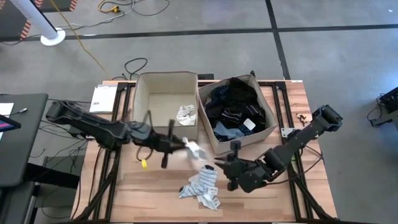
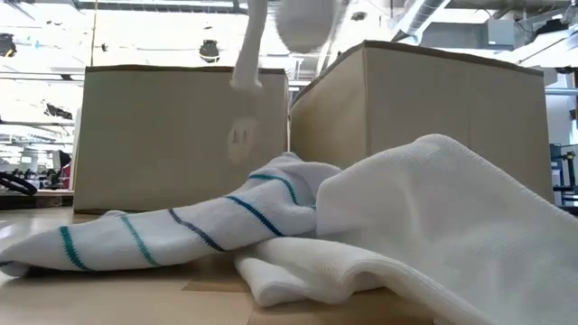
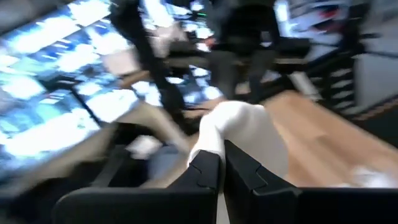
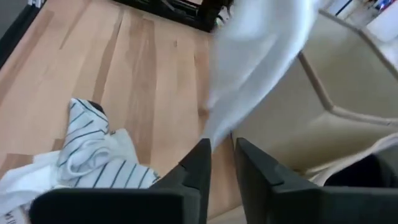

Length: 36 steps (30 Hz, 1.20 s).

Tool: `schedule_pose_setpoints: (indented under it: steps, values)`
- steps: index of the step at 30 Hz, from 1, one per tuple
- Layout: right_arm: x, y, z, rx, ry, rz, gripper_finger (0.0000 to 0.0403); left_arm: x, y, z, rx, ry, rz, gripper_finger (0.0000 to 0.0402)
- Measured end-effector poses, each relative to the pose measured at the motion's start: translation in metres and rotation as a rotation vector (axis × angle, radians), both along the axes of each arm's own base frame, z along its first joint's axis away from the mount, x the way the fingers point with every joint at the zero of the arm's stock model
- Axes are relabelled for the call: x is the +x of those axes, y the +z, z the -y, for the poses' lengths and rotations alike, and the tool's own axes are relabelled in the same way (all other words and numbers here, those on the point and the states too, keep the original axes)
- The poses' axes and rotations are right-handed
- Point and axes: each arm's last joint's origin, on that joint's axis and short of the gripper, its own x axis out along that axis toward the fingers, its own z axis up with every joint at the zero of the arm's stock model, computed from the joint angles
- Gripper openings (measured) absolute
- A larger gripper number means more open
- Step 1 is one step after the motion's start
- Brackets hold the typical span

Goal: Sort clothes
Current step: Put the top white sock into the left laundry organizer

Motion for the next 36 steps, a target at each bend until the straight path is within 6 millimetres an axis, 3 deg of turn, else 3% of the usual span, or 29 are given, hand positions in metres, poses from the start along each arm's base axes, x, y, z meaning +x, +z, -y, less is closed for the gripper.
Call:
schedule_pose_setpoints:
  steps: [9,17,21,28,36]
  values:
    - [-0.006,-0.002,-0.006,0.061,-0.021,0.001,0.0137,-0.048,0.045,-0.034,0.115,0.257,0.151,0.0001]
    - [-0.005,-0.014,-0.015,0.057,-0.018,-0.03,0.0139,-0.069,0.059,-0.065,0.229,0.452,0.173,0.0]
    - [0.001,-0.029,-0.02,0.029,-0.018,-0.067,0.0139,-0.071,0.051,-0.082,0.239,0.535,0.082,0.0]
    - [0.008,-0.049,-0.026,0.005,-0.024,-0.113,0.0139,-0.068,0.02,-0.103,0.127,0.552,-0.191,0.0]
    - [0.014,-0.052,-0.032,0.117,0.068,-0.139,0.0138,-0.054,-0.012,-0.111,0.01,0.485,-0.431,0.0]
